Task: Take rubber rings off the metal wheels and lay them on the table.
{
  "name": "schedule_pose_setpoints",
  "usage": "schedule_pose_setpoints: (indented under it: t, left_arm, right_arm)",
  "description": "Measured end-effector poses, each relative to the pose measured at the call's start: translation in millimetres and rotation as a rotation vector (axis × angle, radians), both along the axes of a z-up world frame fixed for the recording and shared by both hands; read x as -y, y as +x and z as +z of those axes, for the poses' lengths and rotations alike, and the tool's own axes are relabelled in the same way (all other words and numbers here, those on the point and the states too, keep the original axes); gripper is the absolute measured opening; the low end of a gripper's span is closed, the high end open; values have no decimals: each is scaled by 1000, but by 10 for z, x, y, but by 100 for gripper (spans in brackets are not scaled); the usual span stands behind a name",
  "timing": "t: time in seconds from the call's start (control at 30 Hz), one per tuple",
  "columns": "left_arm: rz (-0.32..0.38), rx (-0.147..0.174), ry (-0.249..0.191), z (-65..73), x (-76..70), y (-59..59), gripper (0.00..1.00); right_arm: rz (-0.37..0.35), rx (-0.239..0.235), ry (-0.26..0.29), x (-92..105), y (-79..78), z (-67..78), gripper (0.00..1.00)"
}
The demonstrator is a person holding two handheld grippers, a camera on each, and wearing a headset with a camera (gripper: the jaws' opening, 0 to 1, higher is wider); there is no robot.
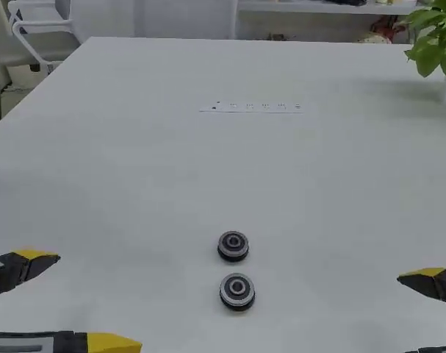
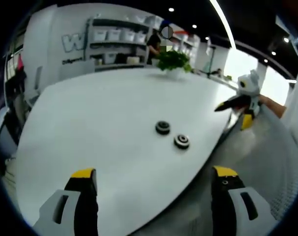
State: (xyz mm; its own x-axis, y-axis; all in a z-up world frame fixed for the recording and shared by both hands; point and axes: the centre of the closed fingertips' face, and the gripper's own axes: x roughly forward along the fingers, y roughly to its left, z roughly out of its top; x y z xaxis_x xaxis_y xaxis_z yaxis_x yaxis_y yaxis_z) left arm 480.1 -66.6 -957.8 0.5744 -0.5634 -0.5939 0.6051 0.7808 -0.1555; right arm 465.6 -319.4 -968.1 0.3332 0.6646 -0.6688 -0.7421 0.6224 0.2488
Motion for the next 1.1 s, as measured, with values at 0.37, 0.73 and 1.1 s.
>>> schedule_pose_setpoints:
  t: [0.37,0.73,1.1]
  left_arm:
    - [-7,-8,5,-12,4,-11,98]
    - [-8,-13,-6,-11,12,-16,98]
    - [-13,-18,-14,-14,26,-23,98]
  right_arm:
    - [7,-6,-12,4,-13,-16,99]
    - [9,-13,-16,8,-19,-26,99]
    - [8,-15,-20,17,-20,-32,99]
